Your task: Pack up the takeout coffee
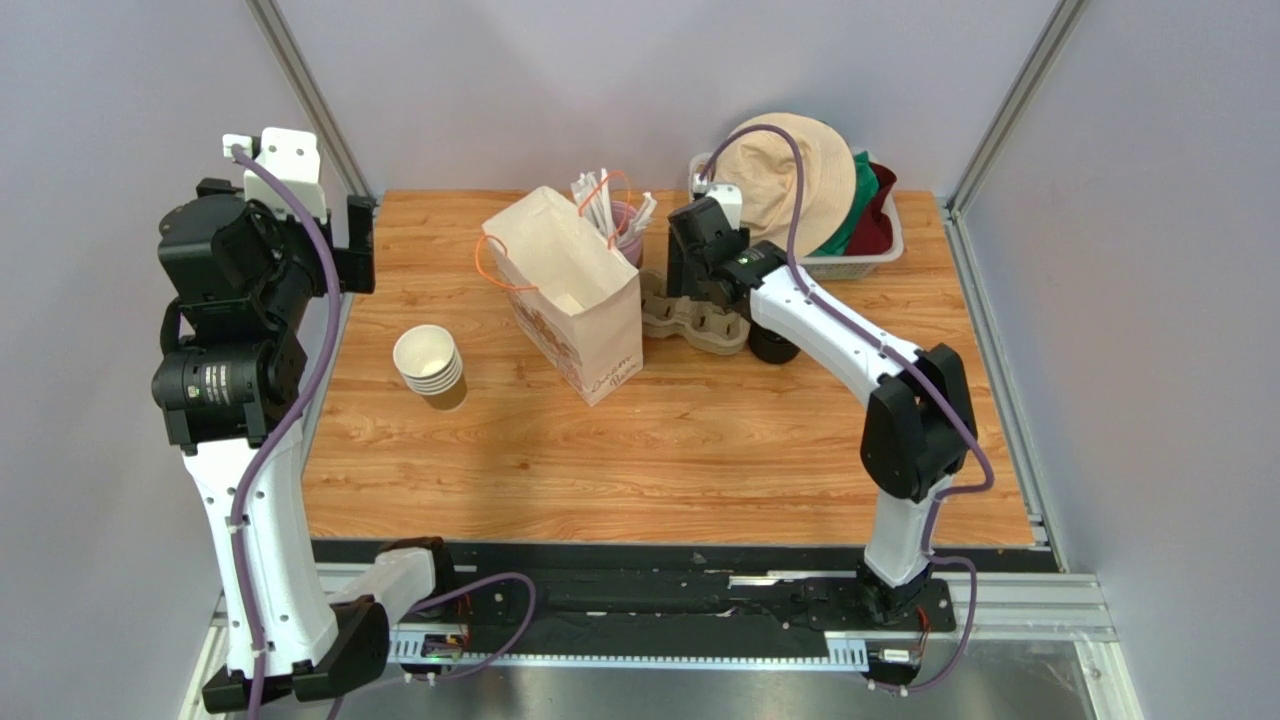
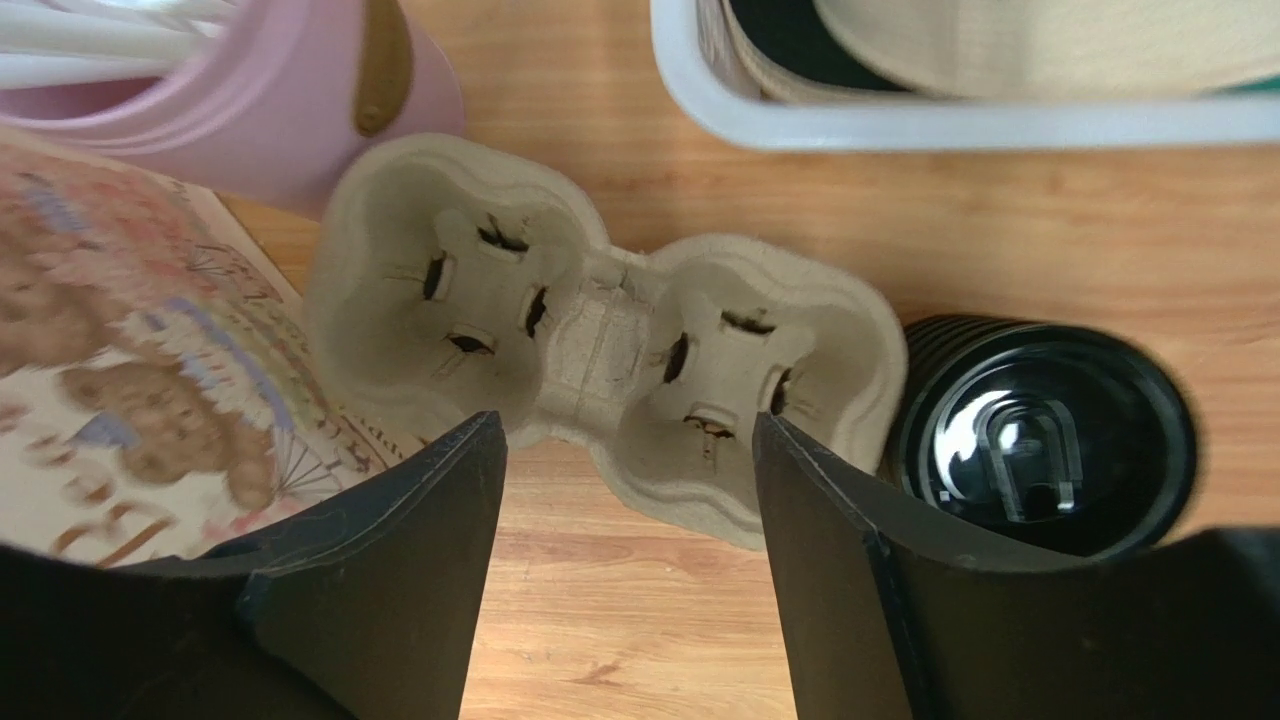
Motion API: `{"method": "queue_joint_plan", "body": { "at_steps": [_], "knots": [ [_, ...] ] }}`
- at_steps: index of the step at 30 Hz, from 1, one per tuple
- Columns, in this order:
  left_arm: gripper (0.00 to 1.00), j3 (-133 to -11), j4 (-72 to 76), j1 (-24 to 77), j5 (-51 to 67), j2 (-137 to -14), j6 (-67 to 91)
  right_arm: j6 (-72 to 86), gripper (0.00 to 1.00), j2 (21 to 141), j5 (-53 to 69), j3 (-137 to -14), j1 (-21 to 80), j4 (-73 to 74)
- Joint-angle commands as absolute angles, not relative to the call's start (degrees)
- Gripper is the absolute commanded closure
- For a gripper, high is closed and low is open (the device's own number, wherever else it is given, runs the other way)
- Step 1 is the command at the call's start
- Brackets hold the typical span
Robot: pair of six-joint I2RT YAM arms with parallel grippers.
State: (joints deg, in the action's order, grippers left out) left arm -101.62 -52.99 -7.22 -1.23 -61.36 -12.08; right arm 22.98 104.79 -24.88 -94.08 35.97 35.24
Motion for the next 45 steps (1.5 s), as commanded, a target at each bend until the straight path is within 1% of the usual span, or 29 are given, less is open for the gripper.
{"method": "queue_joint_plan", "body": {
  "at_steps": [1, 7, 14, 18, 29, 45],
  "knots": [
    [0.01, -100.6, -53.0, -7.5, -0.4, -60.2, -12.6, 33.7, 0.35, 110.4, -18.9, -96.8, 33.8, 38.3],
    [0.01, -99.7, -52.7, -7.5, -0.4, -60.6, -12.6, 36.3, 0.37, 115.0, -15.6, -98.9, 33.0, 39.2],
    [0.01, -98.4, -52.3, -7.5, 0.9, -60.9, -12.1, 37.4, 0.41, 116.0, -14.3, -100.3, 32.7, 39.1],
    [0.01, -97.9, -52.2, -7.5, 1.1, -61.0, -12.1, 37.6, 0.42, 116.3, -14.3, -100.3, 32.4, 38.7],
    [0.01, -97.6, -52.1, -7.5, 1.5, -61.2, -12.2, 37.1, 0.45, 118.8, -20.5, -102.1, 32.4, 35.9],
    [0.01, -97.0, -51.9, -7.5, 1.9, -61.3, -12.0, 36.1, 0.47, 121.6, -21.8, -105.5, 33.5, 36.7]
  ]
}}
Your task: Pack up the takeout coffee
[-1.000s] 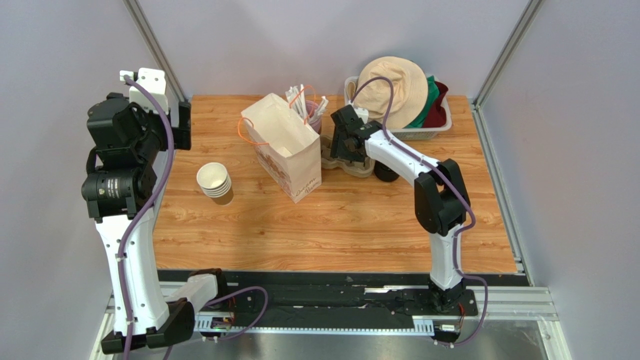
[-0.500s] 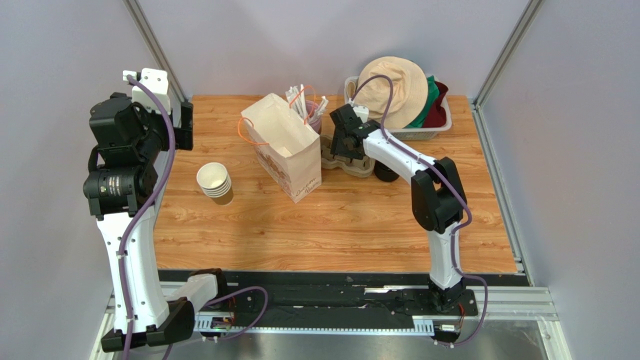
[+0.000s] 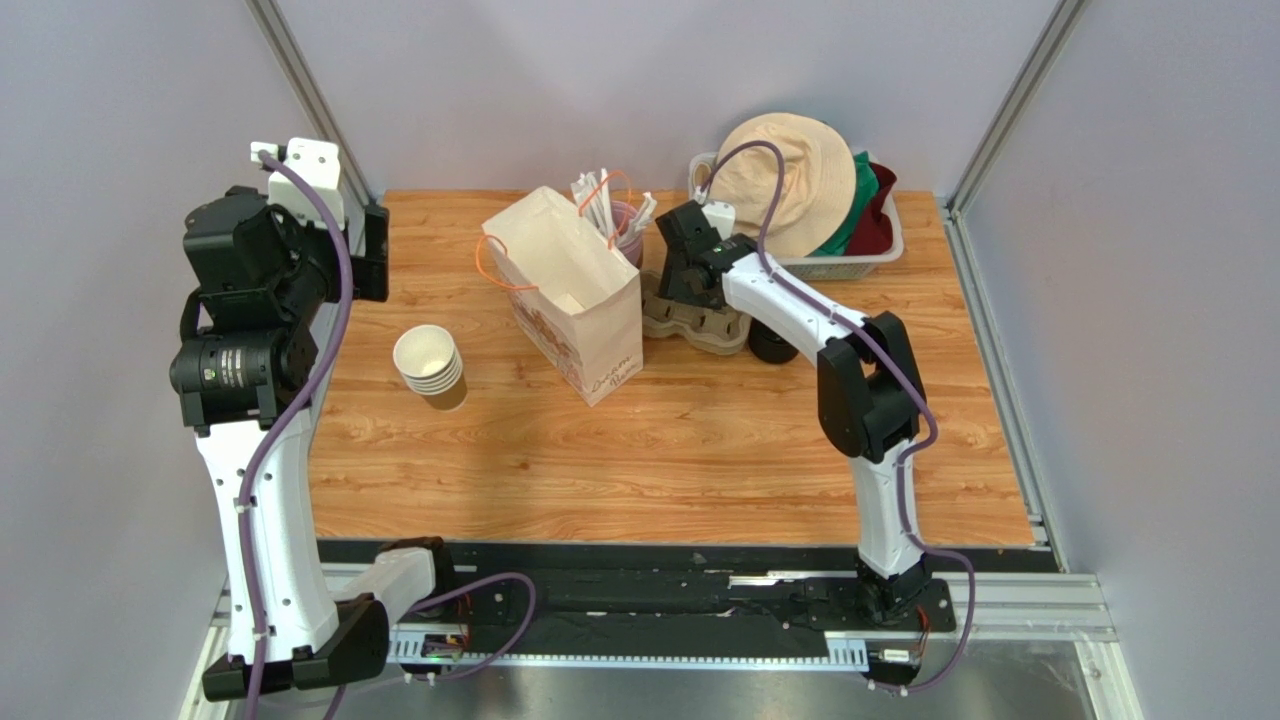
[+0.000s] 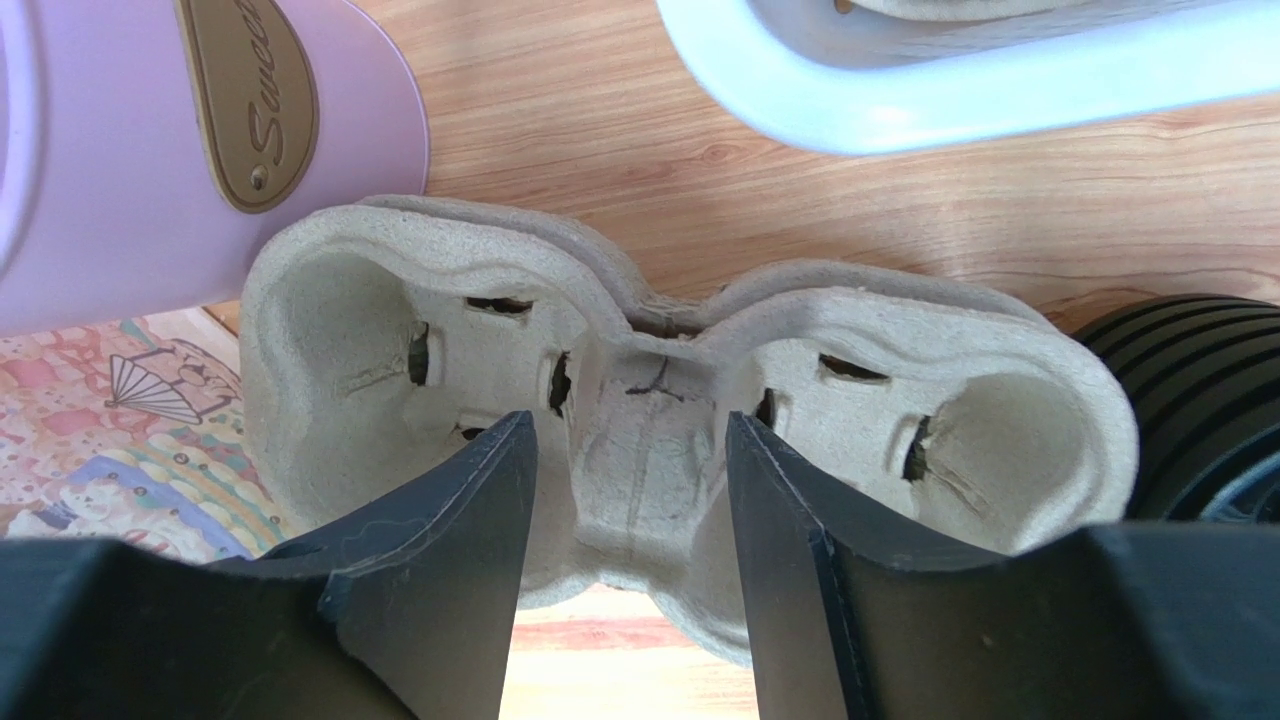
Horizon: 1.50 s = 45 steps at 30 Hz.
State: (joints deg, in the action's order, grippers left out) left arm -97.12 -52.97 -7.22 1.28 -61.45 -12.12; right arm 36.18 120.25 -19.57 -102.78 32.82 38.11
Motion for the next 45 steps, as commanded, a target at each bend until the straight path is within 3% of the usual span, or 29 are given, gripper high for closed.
{"method": "queue_joint_plan", "body": {
  "at_steps": [1, 6, 10, 21, 45],
  "knots": [
    [0.01, -96.9, -51.9, -7.5, 1.8, -61.2, -12.0, 36.0, 0.47, 121.7, -22.2, -105.7, 33.7, 36.9],
    [0.01, -96.9, -51.9, -7.6, 1.8, -61.2, -11.9, 35.9, 0.48, 122.2, -23.3, -105.7, 33.8, 37.3],
    [0.01, -97.0, -51.9, -7.6, 2.4, -61.3, -11.8, 35.6, 0.54, 122.0, -23.5, -105.6, 33.8, 37.3],
    [0.01, -97.1, -51.9, -7.6, 2.9, -61.8, -11.5, 34.4, 0.88, 121.9, -24.0, -106.2, 34.0, 37.2],
    [0.01, -97.5, -52.4, -7.5, 5.1, -61.4, -11.4, 27.2, 0.85, 113.5, -25.1, -106.1, 34.0, 36.8]
  ]
}}
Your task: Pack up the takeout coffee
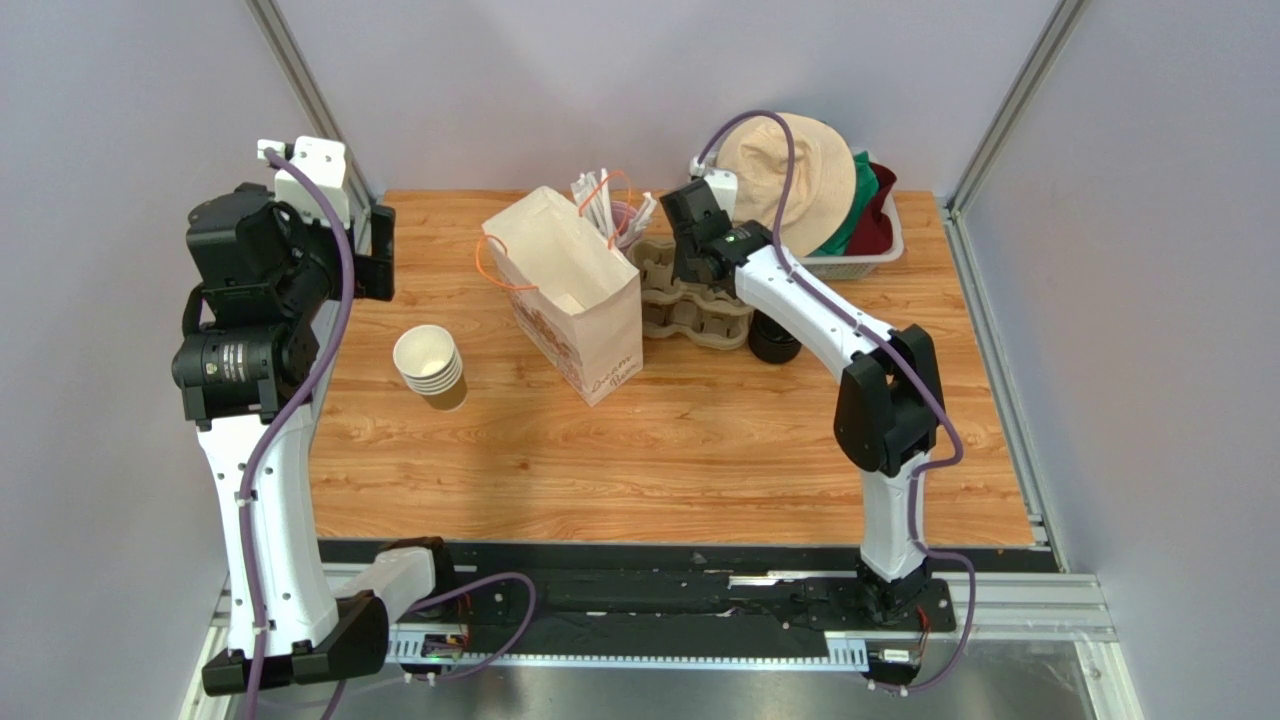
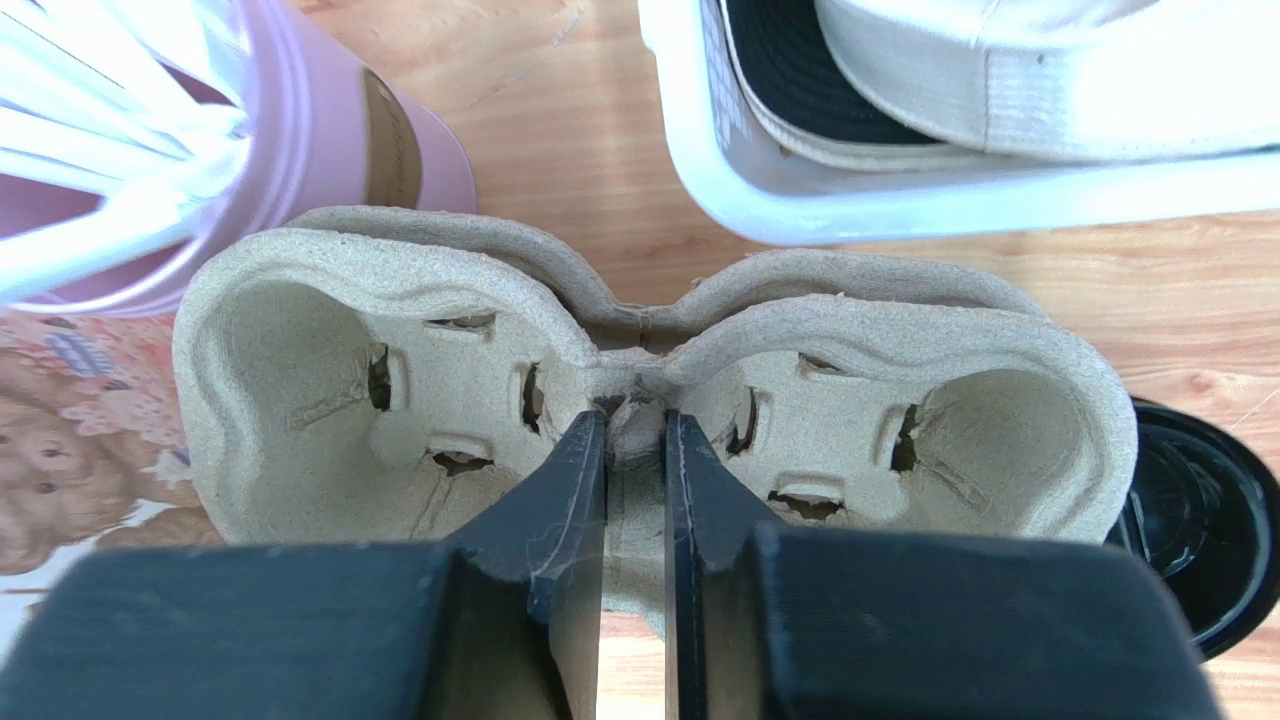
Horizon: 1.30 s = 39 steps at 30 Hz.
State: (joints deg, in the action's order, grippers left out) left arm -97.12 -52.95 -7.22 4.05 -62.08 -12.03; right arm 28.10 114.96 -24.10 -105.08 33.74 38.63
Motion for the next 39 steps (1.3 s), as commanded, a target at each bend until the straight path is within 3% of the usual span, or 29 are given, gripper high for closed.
{"method": "queue_joint_plan", "body": {
  "at_steps": [1, 17, 24, 39],
  "knots": [
    [0.01, -97.5, -52.5, -7.5, 5.2, -61.4, -11.3, 27.4, 0.86, 113.9, -24.8, -105.6, 33.9, 36.8],
    [0.01, -97.0, -52.5, -7.5, 5.3, -61.7, -11.5, 30.0, 0.86, 117.9, -23.6, -103.1, 34.5, 37.3],
    [0.01, -97.0, -52.6, -7.5, 5.2, -61.8, -11.7, 29.4, 0.76, 119.1, -24.2, -103.7, 34.5, 37.3],
    [0.01, -97.3, -52.6, -7.6, 5.8, -62.1, -11.3, 28.6, 0.72, 118.4, -23.6, -105.6, 34.6, 37.7]
  ]
}}
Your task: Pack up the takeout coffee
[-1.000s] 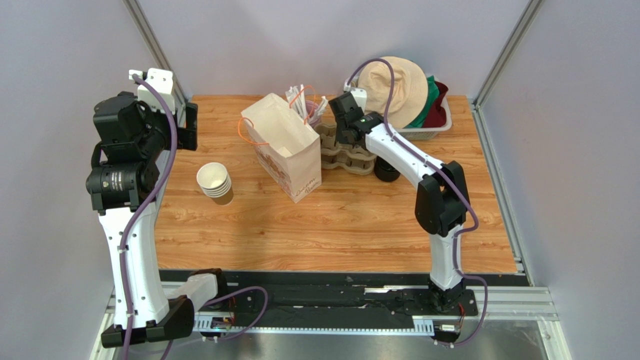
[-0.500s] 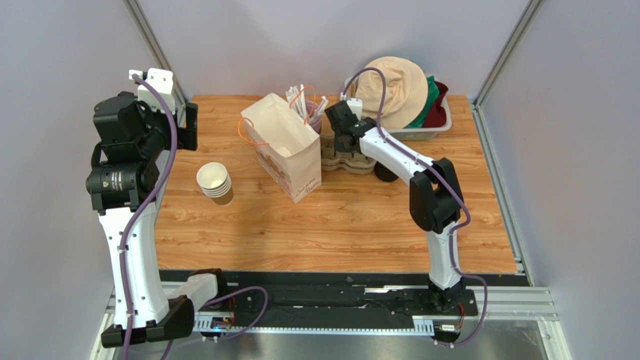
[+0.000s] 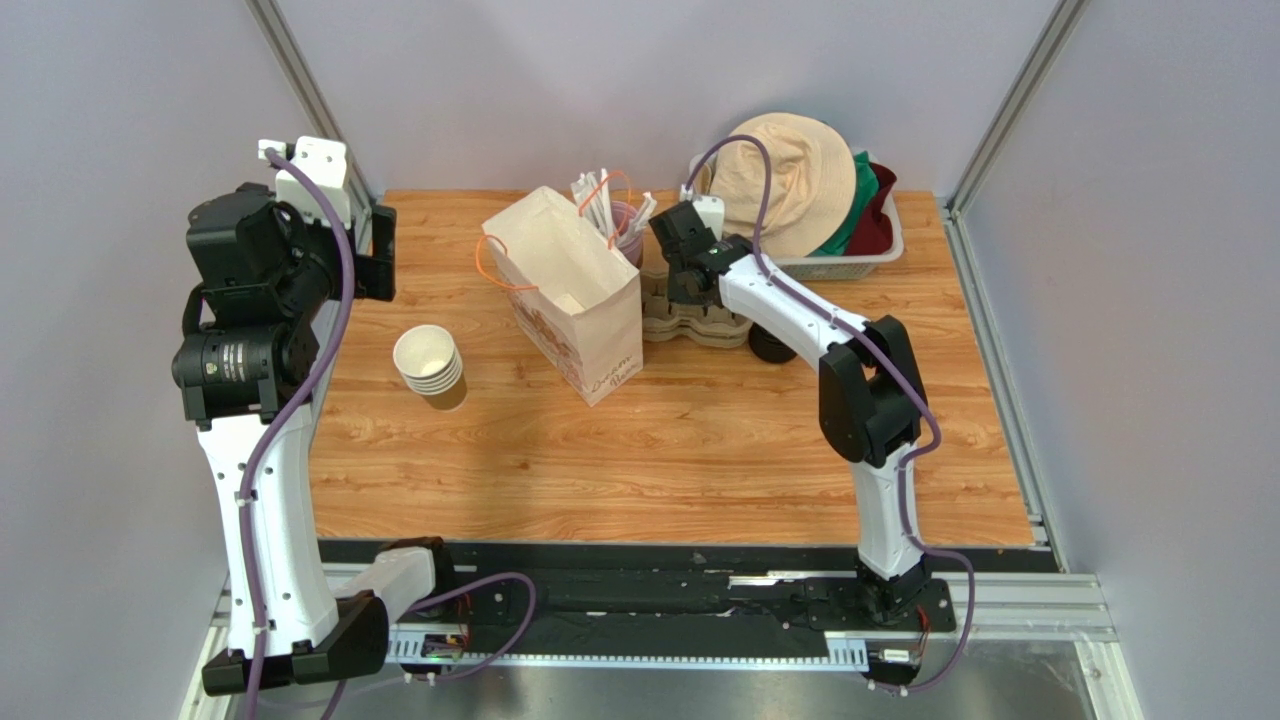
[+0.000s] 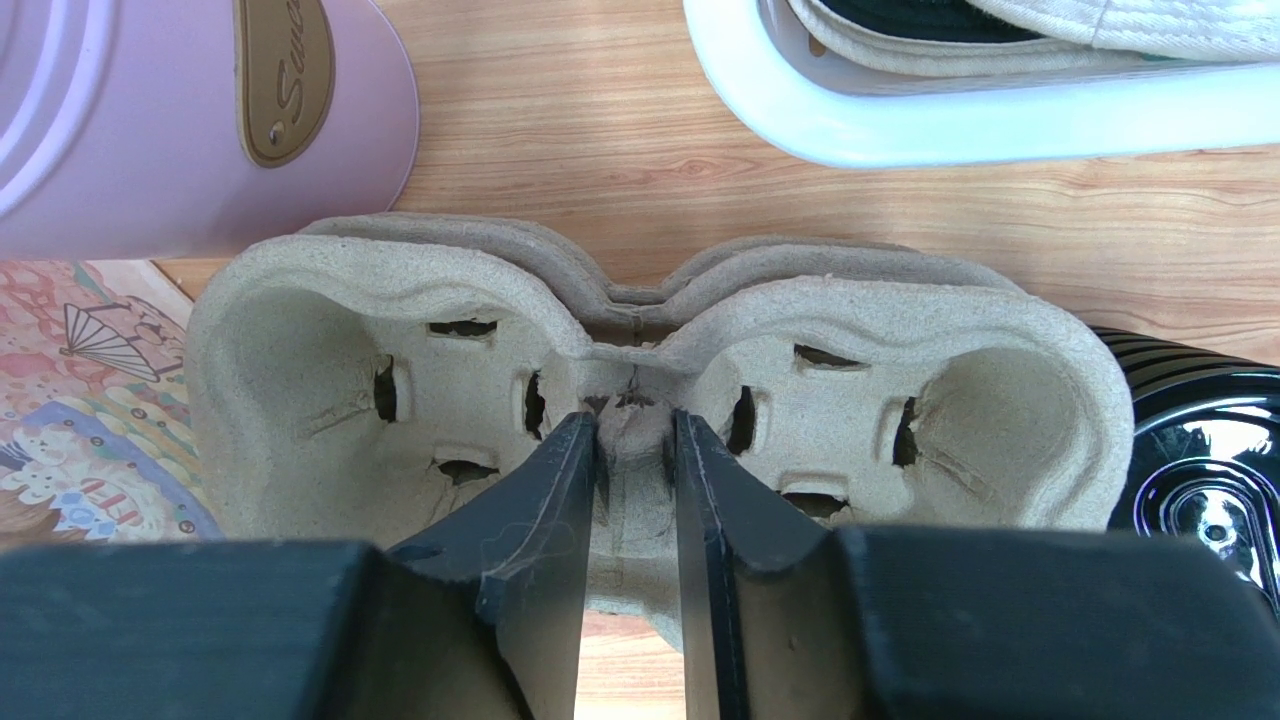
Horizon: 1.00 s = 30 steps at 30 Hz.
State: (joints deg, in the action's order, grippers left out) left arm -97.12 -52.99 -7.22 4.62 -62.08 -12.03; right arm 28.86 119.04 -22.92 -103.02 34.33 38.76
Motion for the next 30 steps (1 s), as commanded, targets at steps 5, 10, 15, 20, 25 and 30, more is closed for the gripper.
{"method": "queue_joint_plan", "body": {
  "at_steps": [5, 10, 15, 20, 25, 30],
  "knots": [
    [0.01, -97.5, -52.6, -7.5, 5.7, -62.1, -11.3, 28.5, 0.86, 119.3, -22.6, -106.8, 34.8, 38.0],
    [0.01, -97.5, -52.6, -7.5, 6.0, -62.2, -11.3, 28.0, 0.99, 120.1, -22.8, -109.2, 35.0, 38.4],
    [0.01, -97.9, -52.6, -7.5, 5.9, -62.4, -11.3, 27.2, 0.96, 120.0, -23.5, -111.1, 34.9, 39.1],
    [0.01, -98.3, -52.8, -7.6, 6.4, -62.7, -11.4, 25.7, 0.96, 116.9, -25.7, -112.0, 34.0, 39.5],
    [0.01, -98.7, -53.0, -7.5, 8.7, -62.7, -11.6, 23.6, 0.95, 111.8, -25.9, -111.9, 31.6, 39.5],
    [0.01, -98.7, -53.6, -7.5, 13.3, -62.5, -12.0, 20.5, 0.95, 106.2, -27.2, -110.9, 28.8, 39.2]
  ]
}}
